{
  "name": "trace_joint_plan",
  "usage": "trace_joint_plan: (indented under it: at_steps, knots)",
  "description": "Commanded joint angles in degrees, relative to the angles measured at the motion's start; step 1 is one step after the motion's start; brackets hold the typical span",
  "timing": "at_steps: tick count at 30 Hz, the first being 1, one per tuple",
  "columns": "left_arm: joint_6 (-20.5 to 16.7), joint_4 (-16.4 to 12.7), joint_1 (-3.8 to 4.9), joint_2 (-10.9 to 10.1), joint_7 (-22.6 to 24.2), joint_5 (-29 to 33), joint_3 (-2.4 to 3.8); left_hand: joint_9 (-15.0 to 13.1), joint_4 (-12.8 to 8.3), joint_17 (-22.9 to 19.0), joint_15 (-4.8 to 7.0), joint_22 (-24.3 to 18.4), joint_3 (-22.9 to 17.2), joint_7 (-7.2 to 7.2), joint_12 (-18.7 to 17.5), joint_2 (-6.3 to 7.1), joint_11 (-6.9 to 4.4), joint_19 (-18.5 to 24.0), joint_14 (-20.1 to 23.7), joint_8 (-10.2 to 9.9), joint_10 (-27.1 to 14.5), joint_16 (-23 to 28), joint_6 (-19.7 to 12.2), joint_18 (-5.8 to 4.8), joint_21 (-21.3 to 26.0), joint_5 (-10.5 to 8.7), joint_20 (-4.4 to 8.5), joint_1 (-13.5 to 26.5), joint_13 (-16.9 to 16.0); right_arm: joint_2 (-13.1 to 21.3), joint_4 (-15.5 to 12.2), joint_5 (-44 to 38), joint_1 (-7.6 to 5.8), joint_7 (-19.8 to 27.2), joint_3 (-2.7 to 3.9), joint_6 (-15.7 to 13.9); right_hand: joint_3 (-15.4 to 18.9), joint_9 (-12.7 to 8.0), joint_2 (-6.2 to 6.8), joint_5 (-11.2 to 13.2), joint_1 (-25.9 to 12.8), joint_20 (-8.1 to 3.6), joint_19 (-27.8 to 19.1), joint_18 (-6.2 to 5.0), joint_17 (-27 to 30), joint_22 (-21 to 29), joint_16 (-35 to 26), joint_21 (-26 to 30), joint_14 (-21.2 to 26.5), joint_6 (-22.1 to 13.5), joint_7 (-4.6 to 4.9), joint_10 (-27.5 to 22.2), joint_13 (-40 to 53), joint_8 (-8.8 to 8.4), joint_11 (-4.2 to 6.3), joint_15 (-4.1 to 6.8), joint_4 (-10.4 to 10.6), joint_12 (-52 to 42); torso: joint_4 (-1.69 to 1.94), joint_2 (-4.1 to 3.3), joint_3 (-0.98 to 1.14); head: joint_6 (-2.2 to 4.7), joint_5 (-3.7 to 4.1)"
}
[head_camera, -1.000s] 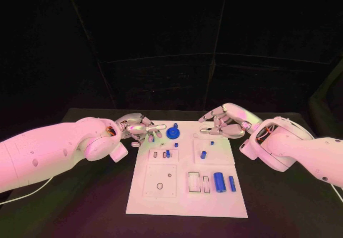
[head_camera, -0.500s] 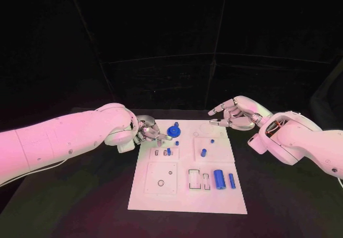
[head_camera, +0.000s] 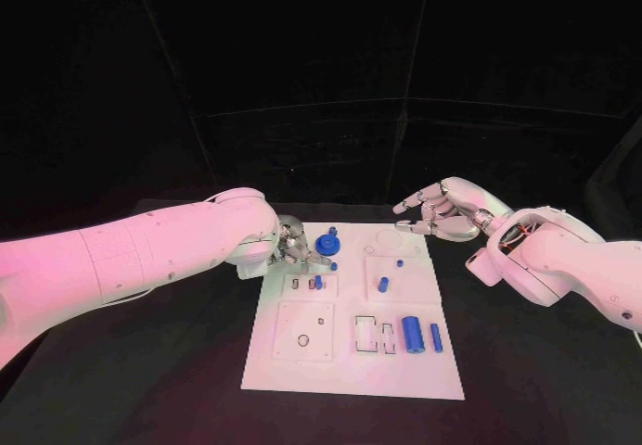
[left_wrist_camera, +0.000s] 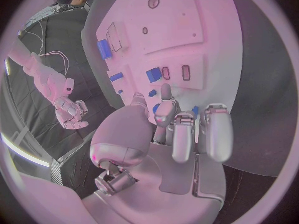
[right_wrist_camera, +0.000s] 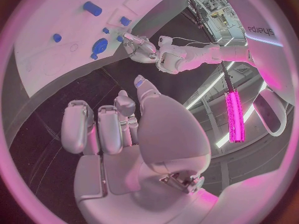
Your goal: Assemble the parts on the task board
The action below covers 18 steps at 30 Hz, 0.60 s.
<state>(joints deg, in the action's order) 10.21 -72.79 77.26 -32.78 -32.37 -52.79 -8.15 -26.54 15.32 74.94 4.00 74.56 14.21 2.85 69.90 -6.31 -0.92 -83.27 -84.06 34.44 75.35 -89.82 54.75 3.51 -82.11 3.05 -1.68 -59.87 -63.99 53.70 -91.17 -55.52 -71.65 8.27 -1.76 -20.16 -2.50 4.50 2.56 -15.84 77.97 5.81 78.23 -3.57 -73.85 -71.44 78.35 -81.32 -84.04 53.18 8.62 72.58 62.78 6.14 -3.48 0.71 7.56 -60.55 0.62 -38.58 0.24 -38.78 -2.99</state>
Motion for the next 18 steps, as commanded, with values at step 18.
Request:
trace_joint_plan:
  at_steps: [18]
  knots:
    - [3.66,1.3,0.11,2.76,-2.38,-1.09,-0.49,-1.1,-0.72,15.06,0.27,-0.99,0.54,0.33,-0.58,-0.24,0.12,0.08,-5.94,1.04,-1.0,-0.18,-1.58,-0.33,0.26,-0.33,-0.23,-1.43,0.53,-1.22,1.51,0.37,-0.13,-1.28,0.04,1.32,0.01,0.1,-0.01,-0.7,0.49,-0.26,-0.35,-0.57,0.29,0.32,-0.53,0.48,-2.36,0.52,-0.02,0.13,-0.13,0.32,0.01,0.11,-0.33,0.1,0.08,-0.05,-0.03,-0.71,-0.01]
